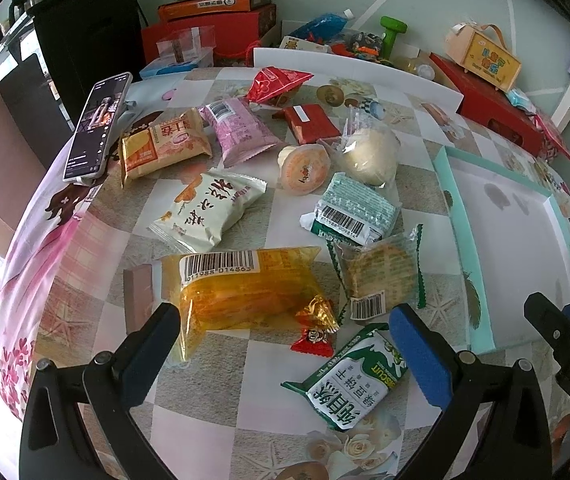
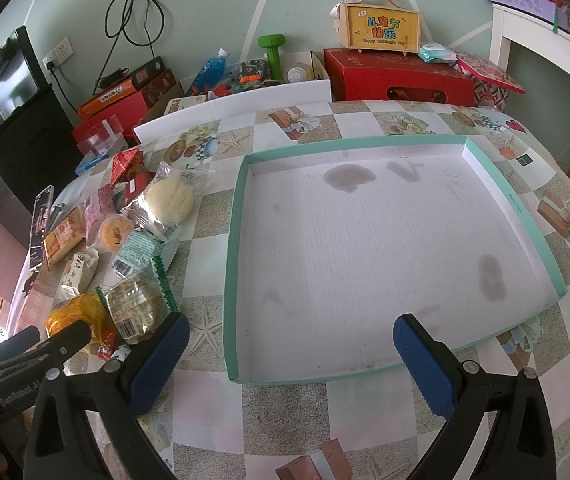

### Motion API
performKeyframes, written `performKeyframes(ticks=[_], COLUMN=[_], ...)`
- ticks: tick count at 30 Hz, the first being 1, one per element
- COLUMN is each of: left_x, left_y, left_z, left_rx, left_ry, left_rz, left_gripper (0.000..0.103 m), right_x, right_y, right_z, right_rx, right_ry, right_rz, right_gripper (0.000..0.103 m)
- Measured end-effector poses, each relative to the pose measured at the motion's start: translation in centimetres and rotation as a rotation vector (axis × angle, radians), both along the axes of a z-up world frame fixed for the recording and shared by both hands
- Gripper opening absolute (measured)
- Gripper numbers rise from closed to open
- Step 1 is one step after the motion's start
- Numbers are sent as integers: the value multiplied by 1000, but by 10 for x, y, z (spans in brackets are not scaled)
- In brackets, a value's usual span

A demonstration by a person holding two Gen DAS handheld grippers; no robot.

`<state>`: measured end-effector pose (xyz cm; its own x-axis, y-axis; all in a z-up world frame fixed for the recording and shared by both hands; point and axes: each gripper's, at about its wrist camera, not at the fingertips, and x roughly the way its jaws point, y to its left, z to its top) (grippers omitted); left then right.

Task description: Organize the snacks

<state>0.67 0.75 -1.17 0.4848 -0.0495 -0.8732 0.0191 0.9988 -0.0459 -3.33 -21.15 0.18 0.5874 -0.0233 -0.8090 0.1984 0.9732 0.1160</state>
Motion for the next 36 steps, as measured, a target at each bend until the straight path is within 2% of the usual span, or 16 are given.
performKeyframes(ticks=[12,19,27,36], left_x=[2,4,11,11], left_y=[15,49,72,77], left_z=[6,16,-5,-20], left_rx=[-18,-40,-97,-129], left_ry=[-11,-25,90,145], left_rz=[36,123,165,168], left_gripper=[103,103,103,103], right_x=[0,4,6,9], right_y=[12,57,118,147], right_z=[2,4,-19,-53], right_rx=[-10,11,-21,-68], right_ry=[-15,-31,40,162], right_rz=[30,182,375,482], right_gripper=[103,103,103,103])
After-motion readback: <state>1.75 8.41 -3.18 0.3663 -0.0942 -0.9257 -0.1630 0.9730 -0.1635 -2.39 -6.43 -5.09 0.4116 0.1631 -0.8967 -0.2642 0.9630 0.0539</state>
